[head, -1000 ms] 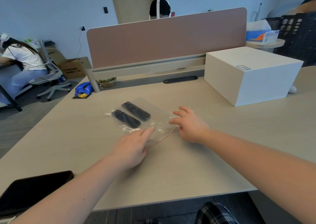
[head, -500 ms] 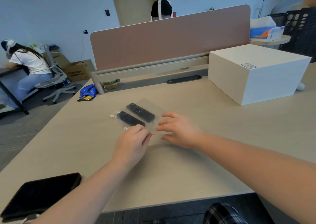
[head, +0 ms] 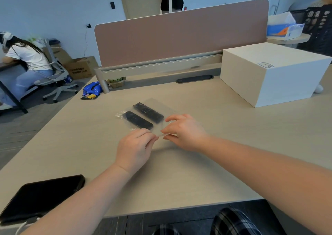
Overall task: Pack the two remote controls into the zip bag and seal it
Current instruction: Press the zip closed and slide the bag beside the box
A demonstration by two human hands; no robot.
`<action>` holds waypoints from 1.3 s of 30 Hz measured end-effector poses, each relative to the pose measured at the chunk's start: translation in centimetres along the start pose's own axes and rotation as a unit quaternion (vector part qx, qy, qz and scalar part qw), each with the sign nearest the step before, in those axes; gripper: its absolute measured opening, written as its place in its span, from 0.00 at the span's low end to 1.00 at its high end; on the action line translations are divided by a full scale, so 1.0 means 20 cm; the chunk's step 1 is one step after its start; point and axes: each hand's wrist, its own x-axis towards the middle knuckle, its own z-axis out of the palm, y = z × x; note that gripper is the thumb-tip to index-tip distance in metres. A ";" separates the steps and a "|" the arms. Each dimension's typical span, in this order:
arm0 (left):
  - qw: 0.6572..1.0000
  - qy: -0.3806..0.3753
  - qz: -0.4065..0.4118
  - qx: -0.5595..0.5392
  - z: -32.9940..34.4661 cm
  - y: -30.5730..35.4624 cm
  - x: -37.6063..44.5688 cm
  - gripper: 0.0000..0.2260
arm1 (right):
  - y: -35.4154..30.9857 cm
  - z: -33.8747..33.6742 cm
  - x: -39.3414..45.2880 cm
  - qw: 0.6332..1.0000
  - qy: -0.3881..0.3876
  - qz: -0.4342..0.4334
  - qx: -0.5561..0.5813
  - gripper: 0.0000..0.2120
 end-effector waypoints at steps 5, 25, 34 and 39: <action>1.000 0.012 0.006 0.013 0.00 0.02 0.01 0.11 | -0.03 0.01 0.01 1.000 0.014 -0.014 -0.002 0.04; 0.999 0.018 0.027 -0.001 -0.01 -0.01 -0.02 0.07 | -0.04 0.03 0.03 0.992 0.073 -0.094 -0.034 0.07; 1.000 0.021 0.015 -0.005 -0.03 -0.02 -0.01 0.07 | -0.07 0.06 0.05 0.990 0.087 -0.096 -0.058 0.17; 1.000 0.020 0.019 -0.012 -0.01 -0.04 -0.03 0.06 | -0.07 0.07 0.05 0.988 0.087 -0.107 -0.075 0.10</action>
